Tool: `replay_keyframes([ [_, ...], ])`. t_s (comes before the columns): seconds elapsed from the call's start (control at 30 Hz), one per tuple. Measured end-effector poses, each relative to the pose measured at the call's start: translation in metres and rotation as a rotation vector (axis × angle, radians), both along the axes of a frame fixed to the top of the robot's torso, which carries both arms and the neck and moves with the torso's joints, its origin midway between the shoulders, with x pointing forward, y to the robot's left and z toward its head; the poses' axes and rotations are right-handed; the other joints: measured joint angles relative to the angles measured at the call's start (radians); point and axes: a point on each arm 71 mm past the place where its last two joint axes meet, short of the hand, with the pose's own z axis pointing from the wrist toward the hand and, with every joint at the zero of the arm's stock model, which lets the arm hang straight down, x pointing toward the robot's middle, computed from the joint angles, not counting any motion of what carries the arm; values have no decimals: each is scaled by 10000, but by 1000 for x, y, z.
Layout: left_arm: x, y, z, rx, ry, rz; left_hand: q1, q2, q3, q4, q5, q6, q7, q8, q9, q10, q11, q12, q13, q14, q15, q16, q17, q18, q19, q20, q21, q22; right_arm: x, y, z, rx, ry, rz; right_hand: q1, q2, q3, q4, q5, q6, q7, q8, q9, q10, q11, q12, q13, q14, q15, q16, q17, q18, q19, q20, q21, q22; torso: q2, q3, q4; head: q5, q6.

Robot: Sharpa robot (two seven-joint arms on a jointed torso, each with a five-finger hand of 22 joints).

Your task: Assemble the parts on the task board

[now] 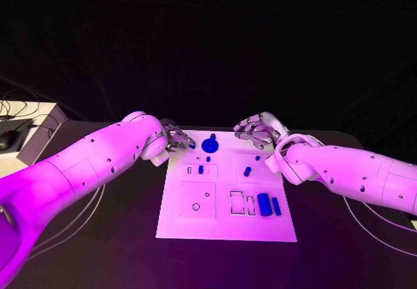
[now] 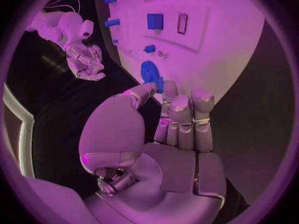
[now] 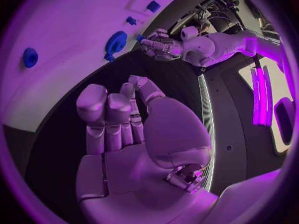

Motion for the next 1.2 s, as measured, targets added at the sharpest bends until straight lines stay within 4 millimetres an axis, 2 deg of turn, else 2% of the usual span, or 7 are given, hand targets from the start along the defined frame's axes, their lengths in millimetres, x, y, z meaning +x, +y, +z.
replay_keyframes([
  [0.07,-4,2,2,-9,-19,-87,-3,-3,1,1,2,54,-8,-82,2,73,5,10,-79,27,-26,33,40,-145,49,-51,72,33,0,-1,0,-9,1,-17,0,0,0,0,0,0,0,0,0,0,0,0,0,0,0,0,6,0,0,0,0,0,-34,6,15,1,-29],
  [0.2,-13,5,6,-48,-91,-233,-79,-79,55,54,62,224,-18,-187,3,267,-19,10,-242,26,-99,34,80,-152,138,-139,186,120,0,-2,0,-33,3,-39,0,0,0,0,0,-1,0,0,0,0,1,0,0,0,0,0,9,-1,0,0,0,-1,-101,18,50,8,-97],
  [0.27,-17,6,8,-101,-168,-291,-139,-140,54,54,120,389,-54,-275,3,413,-47,10,-306,55,-127,36,75,-304,209,-211,299,186,0,-3,-1,-57,-4,-43,0,0,27,27,0,-1,-1,0,0,0,0,0,0,0,0,0,8,0,0,0,0,-1,-136,25,63,8,-123],
  [0.83,-51,8,-4,-290,-916,-273,-209,-290,-30,-30,235,762,-66,-622,4,739,-82,70,-517,69,-253,200,-32,-318,372,-371,648,447,-1,-8,-1,-197,-37,-64,44,-43,69,-15,0,-2,-2,0,0,2,2,0,1,0,0,0,7,0,0,0,0,-4,-367,-6,179,-17,-416],
  [0.9,-53,9,-8,-235,-987,-217,-209,-290,-30,-30,235,800,-49,-624,4,767,-57,71,-517,69,-252,200,-35,-319,372,-371,648,447,-1,-8,-1,-202,-37,-62,43,-44,69,-15,0,-2,-2,0,0,2,2,0,1,0,0,0,7,0,0,0,0,-4,-376,-7,186,-7,-445],
  [0.97,-56,10,-12,-190,-1034,-161,-222,-303,-30,-30,235,807,-56,-631,4,788,-77,71,-554,69,-252,201,-72,-459,372,-371,648,447,-1,-8,-2,-207,-36,-63,44,-44,69,-15,0,-2,-2,0,0,2,2,0,1,0,0,0,7,0,0,0,0,-4,-380,-7,186,-6,-463],
  [1.2,-62,12,-28,-58,-1021,-54,-252,-333,-30,-30,234,837,-83,-664,4,801,-89,72,-578,70,-251,245,-106,-462,407,-406,648,471,-1,-8,-2,-218,-28,-62,44,-44,69,-15,0,-3,-3,0,0,17,17,0,1,0,0,0,6,0,0,0,0,-5,-381,-7,180,10,-492],
])
